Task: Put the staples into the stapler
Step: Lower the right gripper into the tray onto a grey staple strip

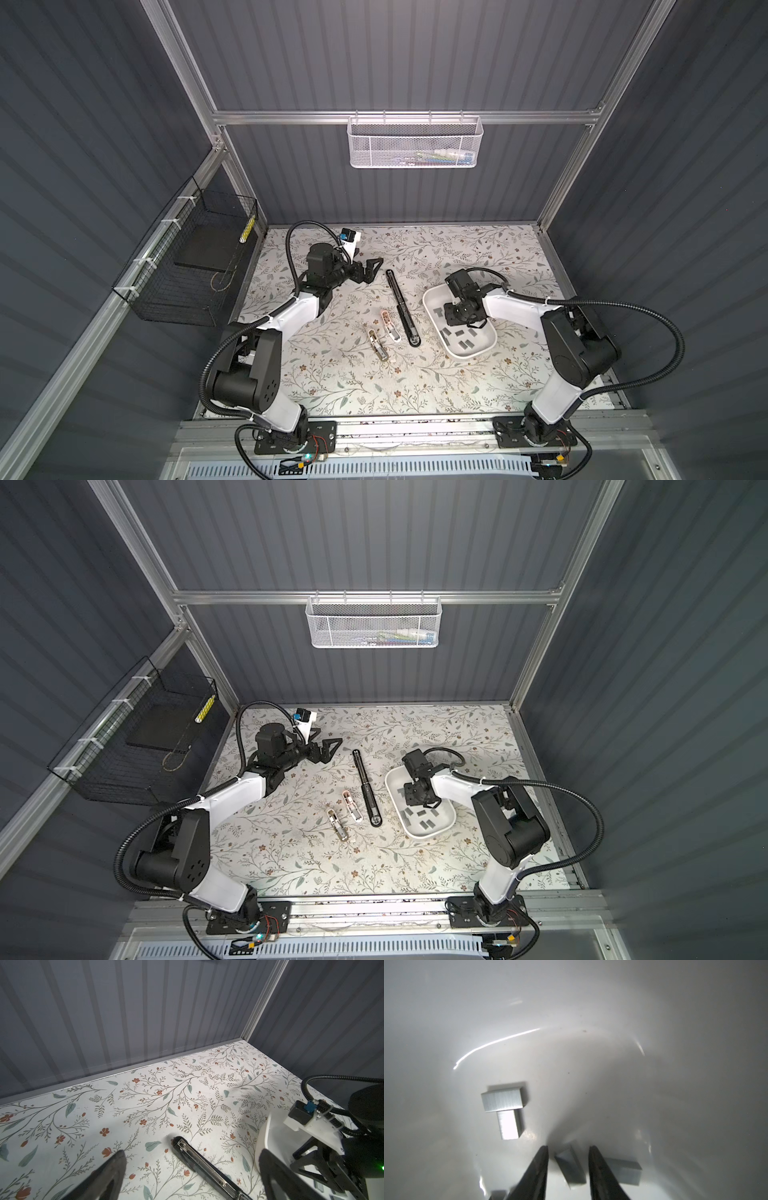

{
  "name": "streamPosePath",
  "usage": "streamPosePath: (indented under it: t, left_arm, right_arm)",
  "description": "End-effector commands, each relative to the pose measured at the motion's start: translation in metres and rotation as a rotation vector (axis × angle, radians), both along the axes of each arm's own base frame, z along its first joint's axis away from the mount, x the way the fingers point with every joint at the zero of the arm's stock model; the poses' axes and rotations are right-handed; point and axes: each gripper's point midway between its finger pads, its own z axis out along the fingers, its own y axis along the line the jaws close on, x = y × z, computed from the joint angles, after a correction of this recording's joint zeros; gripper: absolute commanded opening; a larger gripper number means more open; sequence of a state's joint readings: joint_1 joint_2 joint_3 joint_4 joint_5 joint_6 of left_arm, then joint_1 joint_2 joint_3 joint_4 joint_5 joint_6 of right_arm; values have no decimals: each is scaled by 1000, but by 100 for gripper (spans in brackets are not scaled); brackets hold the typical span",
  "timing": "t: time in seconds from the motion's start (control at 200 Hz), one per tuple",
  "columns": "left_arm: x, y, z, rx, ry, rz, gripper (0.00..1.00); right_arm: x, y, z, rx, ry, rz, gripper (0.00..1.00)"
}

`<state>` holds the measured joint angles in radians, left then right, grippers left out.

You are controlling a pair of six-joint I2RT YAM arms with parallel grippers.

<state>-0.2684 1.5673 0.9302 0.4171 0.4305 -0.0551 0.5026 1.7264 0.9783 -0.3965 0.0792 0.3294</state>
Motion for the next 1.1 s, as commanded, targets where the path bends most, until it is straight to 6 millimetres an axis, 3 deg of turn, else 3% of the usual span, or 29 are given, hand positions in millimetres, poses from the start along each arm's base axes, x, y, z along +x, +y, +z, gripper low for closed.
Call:
streamPosePath:
  t: [0.0, 0.485, 0.72, 1.091]
  left_arm:
    - [8, 1, 5, 18, -19, 5, 99]
    - [7, 2, 6, 22, -19, 11, 99]
    - [8, 3, 5, 26, -18, 15, 99]
    - [8, 2, 5, 26, -15, 13, 99]
  right_arm:
    - [-2, -6, -1, -37, 14, 3, 37]
    - [-9, -12, -5, -49, 24, -18, 25]
    - [-10, -11, -7, -51, 31, -21, 28]
    - [-13, -13, -8, -59, 32, -28, 16]
